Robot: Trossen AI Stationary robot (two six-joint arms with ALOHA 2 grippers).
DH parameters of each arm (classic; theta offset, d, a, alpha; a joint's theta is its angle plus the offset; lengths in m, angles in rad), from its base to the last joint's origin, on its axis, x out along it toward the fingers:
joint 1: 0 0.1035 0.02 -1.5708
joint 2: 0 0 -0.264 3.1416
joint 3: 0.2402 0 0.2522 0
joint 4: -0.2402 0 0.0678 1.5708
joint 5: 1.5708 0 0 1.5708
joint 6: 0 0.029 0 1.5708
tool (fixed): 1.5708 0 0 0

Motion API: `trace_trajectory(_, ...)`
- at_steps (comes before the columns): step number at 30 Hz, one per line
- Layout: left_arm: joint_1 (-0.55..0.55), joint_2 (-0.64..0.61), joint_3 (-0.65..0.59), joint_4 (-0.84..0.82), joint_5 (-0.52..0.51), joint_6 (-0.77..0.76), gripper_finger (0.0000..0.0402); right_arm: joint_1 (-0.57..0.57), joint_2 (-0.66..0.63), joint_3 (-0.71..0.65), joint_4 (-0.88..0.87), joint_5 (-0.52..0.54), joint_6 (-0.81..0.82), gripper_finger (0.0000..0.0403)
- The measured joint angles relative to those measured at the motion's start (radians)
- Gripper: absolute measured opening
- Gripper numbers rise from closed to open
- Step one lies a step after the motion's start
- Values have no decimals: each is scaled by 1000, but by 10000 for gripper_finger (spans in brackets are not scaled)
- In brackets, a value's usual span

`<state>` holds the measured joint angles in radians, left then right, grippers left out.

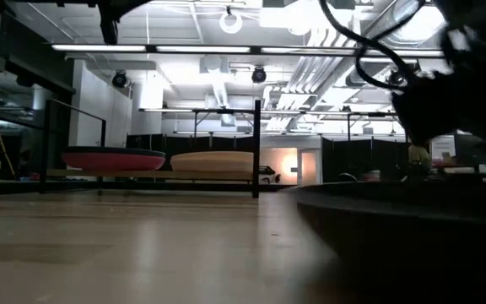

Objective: Place and stack plates onto a shelf
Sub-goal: Stack the black plate on top of the dark green plate on the shelf

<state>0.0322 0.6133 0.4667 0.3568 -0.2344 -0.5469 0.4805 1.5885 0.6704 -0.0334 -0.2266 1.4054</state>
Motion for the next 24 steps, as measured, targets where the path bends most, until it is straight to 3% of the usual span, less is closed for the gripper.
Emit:
trace_trajectory(6, 0, -65, 0, 12, 0, 0, 131, -121, -105, 0, 70, 11, -108, 1)
trace_trajectory(14, 0, -115, 0, 13, -3, 0, 131, -304, -190, 20, 193, 121, -211, 0)
trace_trajectory(19, 0, -116, 0, 17, -7, 0, 131, -388, -147, 175, 63, 219, -294, 0)
trace_trajectory(24, 0, -116, 0, 101, -8, 13, 131, -483, -59, 415, -137, 233, -448, 0)
